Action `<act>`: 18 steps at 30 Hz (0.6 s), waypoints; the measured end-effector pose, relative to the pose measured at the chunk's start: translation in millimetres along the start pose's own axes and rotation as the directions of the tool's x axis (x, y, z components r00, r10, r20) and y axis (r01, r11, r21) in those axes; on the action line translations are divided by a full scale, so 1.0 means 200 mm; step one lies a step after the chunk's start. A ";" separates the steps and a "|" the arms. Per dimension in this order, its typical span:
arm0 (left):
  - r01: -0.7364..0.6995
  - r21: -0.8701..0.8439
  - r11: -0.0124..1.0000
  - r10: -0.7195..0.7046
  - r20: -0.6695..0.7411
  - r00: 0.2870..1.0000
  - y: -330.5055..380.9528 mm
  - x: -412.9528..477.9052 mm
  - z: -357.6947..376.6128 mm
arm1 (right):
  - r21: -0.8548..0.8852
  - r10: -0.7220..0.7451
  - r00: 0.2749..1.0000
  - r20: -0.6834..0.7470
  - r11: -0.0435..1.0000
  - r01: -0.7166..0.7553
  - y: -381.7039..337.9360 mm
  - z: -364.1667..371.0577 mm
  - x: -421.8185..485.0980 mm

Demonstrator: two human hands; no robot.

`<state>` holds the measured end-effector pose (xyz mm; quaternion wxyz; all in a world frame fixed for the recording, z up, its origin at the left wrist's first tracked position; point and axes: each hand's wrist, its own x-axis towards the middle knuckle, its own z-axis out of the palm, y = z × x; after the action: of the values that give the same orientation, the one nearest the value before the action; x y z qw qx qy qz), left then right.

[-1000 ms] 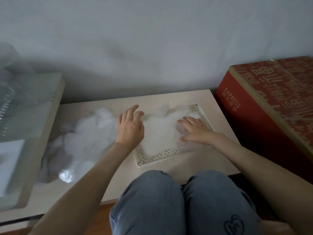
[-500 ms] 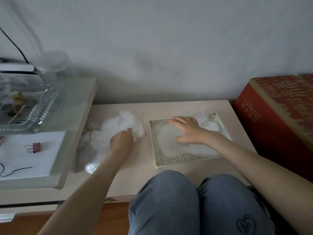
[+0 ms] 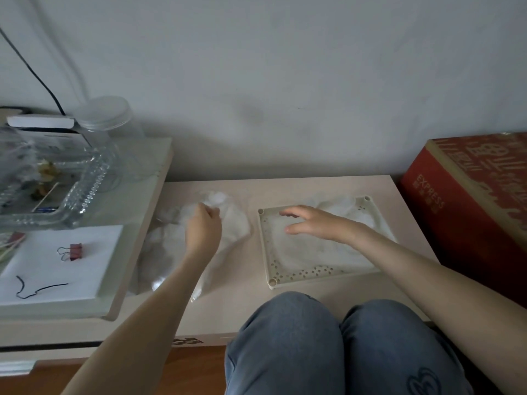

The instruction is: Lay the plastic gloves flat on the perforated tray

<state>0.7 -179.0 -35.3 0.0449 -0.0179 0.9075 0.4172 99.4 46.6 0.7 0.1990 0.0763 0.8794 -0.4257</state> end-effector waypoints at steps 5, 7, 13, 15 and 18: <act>0.441 -0.721 0.535 -0.108 0.459 0.882 0.23 -0.07 -0.05 | 0.361 0.023 0.997 -0.071 0.933 0.004 -0.02 0.00 0.03; 0.548 -0.771 0.325 0.006 0.581 0.814 0.28 -0.07 -0.05 | 0.591 0.035 0.998 -0.058 0.807 0.006 -0.02 0.00 0.04; 0.670 -0.730 0.136 0.084 0.683 0.726 0.34 -0.07 0.09 | 0.860 -0.054 0.998 0.027 0.510 0.005 0.04 -0.02 0.05; 0.700 -0.688 0.190 0.118 0.724 0.680 0.35 -0.08 0.16 | 0.898 -0.092 0.995 0.033 0.441 0.011 0.05 -0.06 0.02; 0.669 -0.674 0.312 0.139 0.729 0.670 0.36 -0.11 0.24 | 0.921 -0.084 0.996 -0.016 0.387 0.047 0.06 -0.11 -0.03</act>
<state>20.5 -95.5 -9.9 0.4280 -0.0528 0.4053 0.8061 103.5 71.4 6.4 0.1215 0.1319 0.4965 -0.8493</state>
